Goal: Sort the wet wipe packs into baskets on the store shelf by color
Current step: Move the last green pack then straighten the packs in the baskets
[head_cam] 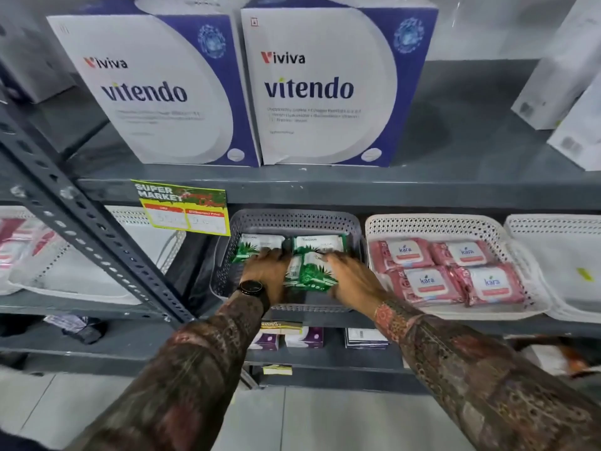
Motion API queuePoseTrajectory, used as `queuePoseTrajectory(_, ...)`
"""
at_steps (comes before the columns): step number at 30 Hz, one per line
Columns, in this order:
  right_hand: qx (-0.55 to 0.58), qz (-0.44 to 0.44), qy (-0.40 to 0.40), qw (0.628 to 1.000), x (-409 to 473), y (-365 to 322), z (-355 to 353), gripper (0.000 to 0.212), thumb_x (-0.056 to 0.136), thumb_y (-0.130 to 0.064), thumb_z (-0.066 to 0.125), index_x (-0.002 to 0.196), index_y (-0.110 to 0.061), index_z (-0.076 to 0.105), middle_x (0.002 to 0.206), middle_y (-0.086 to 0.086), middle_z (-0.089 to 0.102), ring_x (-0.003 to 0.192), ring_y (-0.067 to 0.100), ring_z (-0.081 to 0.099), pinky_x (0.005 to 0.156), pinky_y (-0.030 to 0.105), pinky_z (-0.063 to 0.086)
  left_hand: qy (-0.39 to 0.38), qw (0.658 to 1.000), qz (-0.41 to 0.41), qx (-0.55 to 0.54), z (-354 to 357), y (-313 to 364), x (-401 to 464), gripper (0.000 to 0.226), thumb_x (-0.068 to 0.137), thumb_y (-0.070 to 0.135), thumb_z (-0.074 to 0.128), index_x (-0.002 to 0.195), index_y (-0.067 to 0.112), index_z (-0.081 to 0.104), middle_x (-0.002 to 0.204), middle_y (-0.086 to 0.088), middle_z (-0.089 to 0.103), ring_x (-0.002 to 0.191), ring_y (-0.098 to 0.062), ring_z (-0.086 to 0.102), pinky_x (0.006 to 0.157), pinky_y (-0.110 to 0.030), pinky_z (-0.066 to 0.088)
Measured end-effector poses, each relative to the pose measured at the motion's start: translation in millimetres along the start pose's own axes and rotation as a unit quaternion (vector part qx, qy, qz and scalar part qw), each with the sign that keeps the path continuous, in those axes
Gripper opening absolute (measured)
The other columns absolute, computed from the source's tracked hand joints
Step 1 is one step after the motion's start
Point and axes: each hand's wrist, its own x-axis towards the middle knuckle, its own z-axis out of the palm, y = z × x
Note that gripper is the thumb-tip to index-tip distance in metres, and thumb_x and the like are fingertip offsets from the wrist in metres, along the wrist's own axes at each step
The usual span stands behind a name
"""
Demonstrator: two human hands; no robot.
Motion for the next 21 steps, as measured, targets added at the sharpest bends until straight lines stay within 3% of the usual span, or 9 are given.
queuePoseTrajectory(2,0.007,0.013,0.007,1.000,-0.2,-3.1,0.9,0.079,0.083,0.016,0.067,0.153,-0.012,0.044,0.144,0.011,0.060,0.090,0.015,0.070,0.054,0.020,0.050,0.013,1.000,0.020,-0.005,1.3,-7.0,3.5,0.089,0.084,0.014,0.073,0.160,0.018,0.026,0.146,-0.010,0.056,0.132,-0.035,0.051,0.107,-0.047,0.050)
queuePoseTrajectory(6,-0.032,-0.004,0.040,0.999,0.3,-14.0,4.4,0.073,0.082,0.019,0.060,0.148,-0.011,0.054,0.143,0.012,0.061,0.105,0.022,0.070,0.073,0.026,0.062,-0.020,0.999,0.005,-0.039,4.1,-44.4,4.2,0.078,0.080,0.024,0.081,0.150,0.021,0.047,0.150,-0.008,0.055,0.137,-0.032,0.050,0.114,-0.045,0.045)
queuePoseTrajectory(9,-0.070,-0.022,0.032,0.997,2.5,-23.1,9.9,0.062,0.088,0.018,0.055,0.142,-0.010,0.062,0.134,0.014,0.064,0.092,0.022,0.067,0.071,0.024,0.059,-0.059,0.997,-0.019,-0.048,4.4,-67.6,-0.3,0.075,0.082,0.011,0.073,0.151,0.021,0.046,0.158,-0.008,0.047,0.145,-0.030,0.046,0.119,-0.042,0.041)
queuePoseTrajectory(12,-0.053,-0.003,0.017,0.998,3.7,-24.9,13.8,0.052,0.089,0.011,0.063,0.135,-0.013,0.069,0.146,0.017,0.057,0.113,0.033,0.068,0.080,0.033,0.065,-0.074,0.995,-0.037,-0.058,9.9,-76.7,-5.8,0.080,0.085,0.001,0.063,0.158,0.022,0.037,0.168,-0.005,0.032,0.150,-0.030,0.039,0.121,-0.037,0.037)
queuePoseTrajectory(14,-0.036,0.007,0.015,0.999,6.1,-22.0,13.4,0.048,0.089,-0.018,0.079,0.136,-0.019,0.069,0.156,0.014,0.050,0.135,0.036,0.055,0.093,0.041,0.062,-0.050,0.995,-0.043,-0.075,12.3,-80.2,-7.3,0.078,0.088,0.022,0.071,0.158,0.029,0.036,0.168,0.001,0.032,0.149,-0.028,0.042,0.119,-0.038,0.041)
queuePoseTrajectory(16,0.008,0.013,0.026,1.000,17.1,-19.9,12.3,0.065,0.089,-0.053,0.076,0.143,-0.019,0.063,0.160,0.012,0.047,0.147,0.035,0.046,0.112,0.049,0.050,0.010,0.994,-0.042,-0.096,10.1,-80.6,-1.2,0.067,0.092,0.049,0.067,0.154,0.035,0.043,0.160,0.002,0.047,0.139,-0.028,0.053,0.111,-0.042,0.049)
queuePoseTrajectory(18,0.008,0.008,0.018,1.000,35.1,-16.7,14.4,0.076,0.098,-0.061,0.061,0.160,-0.020,0.042,0.172,0.013,0.030,0.159,0.037,0.029,0.127,0.053,0.030,0.044,0.991,-0.037,-0.118,12.4,-75.3,12.9,0.054,0.102,0.050,0.050,0.152,0.031,0.047,0.156,-0.005,0.052,0.137,-0.031,0.055,0.109,-0.042,0.049)
queuePoseTrajectory(19,-0.001,0.013,-0.006,1.000,43.6,-15.3,16.3,0.081,0.101,-0.063,0.053,0.166,-0.021,0.027,0.177,0.013,0.012,0.164,0.037,0.013,0.131,0.054,0.017,0.028,0.993,-0.032,-0.113,15.8,-70.4,19.9,0.056,0.106,0.048,0.041,0.157,0.024,0.040,0.163,-0.009,0.042,0.147,-0.032,0.044,0.117,-0.043,0.040)
queuePoseTrajectory(21,-0.009,0.030,-0.068,0.997,55.0,-9.9,25.9,0.087,0.105,-0.067,0.038,0.169,-0.021,0.002,0.177,0.010,-0.018,0.164,0.035,-0.015,0.131,0.055,-0.003,-0.031,0.996,-0.024,-0.083,28.8,-60.1,28.8,0.068,0.108,0.051,0.022,0.165,0.015,0.010,0.174,-0.010,0.004,0.161,-0.030,0.002,0.131,-0.045,0.008)
